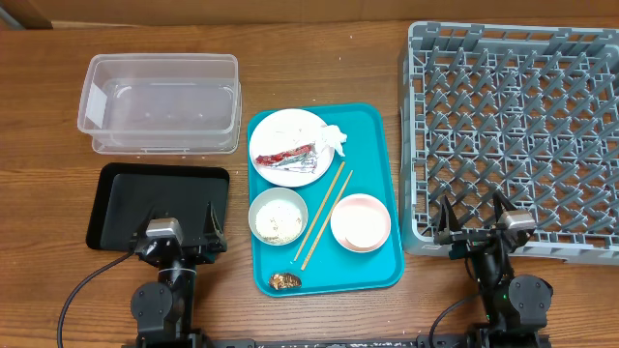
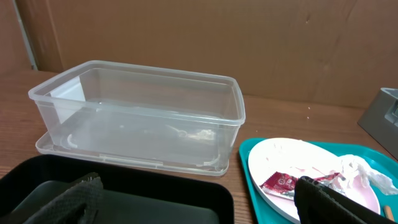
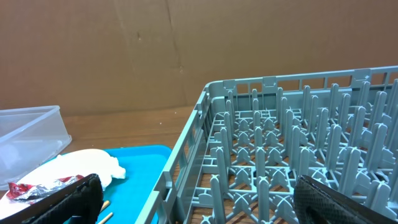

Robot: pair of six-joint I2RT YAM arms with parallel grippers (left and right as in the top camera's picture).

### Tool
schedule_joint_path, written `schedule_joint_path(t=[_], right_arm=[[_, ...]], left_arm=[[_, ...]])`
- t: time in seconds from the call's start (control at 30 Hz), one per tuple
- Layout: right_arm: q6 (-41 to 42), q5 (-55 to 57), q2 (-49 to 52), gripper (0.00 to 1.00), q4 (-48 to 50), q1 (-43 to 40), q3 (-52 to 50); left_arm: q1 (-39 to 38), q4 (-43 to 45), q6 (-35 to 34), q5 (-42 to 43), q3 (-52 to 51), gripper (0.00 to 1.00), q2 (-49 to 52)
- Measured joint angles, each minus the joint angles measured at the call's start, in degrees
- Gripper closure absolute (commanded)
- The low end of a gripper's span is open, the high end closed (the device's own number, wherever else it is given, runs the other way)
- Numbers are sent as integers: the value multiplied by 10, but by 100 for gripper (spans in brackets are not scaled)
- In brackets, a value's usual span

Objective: Sort waste into correct bins and load items into the dishwasher

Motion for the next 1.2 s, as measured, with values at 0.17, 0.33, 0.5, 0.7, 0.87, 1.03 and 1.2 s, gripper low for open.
schedule_joint_path(t=[0.17,0.33,0.5,0.7,0.87,1.03,1.2], right_arm=[[0,0,0,0,0,0,0],[0,0,0,0,0,0,0],[0,0,0,0,0,0,0],[0,0,0,0,0,0,0],[0,0,0,0,0,0,0],[0,0,0,0,0,0,0],[30,0,0,0,0,0,0]], left_arm=[[0,0,0,0,0,0,0],[0,0,0,0,0,0,0],[0,-1,0,-13,0,0,0],[0,-2,0,-30,0,0,0],[0,-2,0,-37,0,0,0],[0,-2,0,-37,0,0,0],[0,-2,-41,-33,0,0,0]])
